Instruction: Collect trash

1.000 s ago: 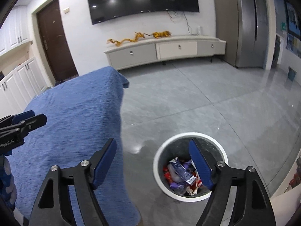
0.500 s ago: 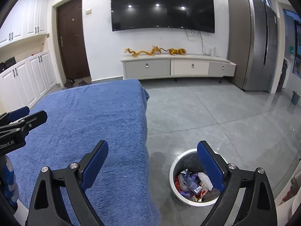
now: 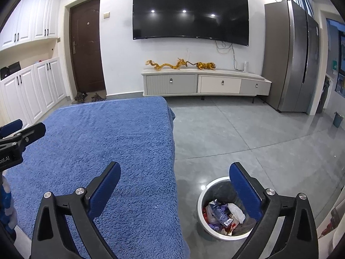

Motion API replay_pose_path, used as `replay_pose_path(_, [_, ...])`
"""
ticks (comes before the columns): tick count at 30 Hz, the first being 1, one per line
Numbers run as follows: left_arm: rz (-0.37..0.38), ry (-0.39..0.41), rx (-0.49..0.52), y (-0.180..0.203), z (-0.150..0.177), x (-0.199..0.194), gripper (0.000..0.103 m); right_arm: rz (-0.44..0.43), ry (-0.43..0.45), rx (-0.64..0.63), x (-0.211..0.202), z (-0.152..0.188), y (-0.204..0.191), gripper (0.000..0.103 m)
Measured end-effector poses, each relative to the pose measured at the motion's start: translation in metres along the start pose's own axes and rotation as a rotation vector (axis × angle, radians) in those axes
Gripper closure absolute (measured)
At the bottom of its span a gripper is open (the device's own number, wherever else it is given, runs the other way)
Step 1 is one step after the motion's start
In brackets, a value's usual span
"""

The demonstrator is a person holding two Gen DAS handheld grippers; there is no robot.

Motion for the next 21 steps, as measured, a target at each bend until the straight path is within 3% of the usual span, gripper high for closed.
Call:
replay_pose_path(3, [-0.024, 0.006, 0.015, 0.002, 0.002, -0.001, 0.000, 0.002, -0.001, -0.003, 0.001, 0.002, 0.000, 0.003])
replay_pose_path(21, [0.007, 0.008, -0.015, -0.009, 0.001, 0.002, 0.000, 0.020, -0.018, 0.009, 0.008, 0.008, -0.002, 0.003])
Point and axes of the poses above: each gripper's, at about its wrist camera, not at the fingertips, and x roughly the way its jaws point, y to its right, z to its underside, the point moved 2 cm from there along x, roughly the way its jaws point, and after that the axes turned 7 degrees about -x, right-handed, at the moved point
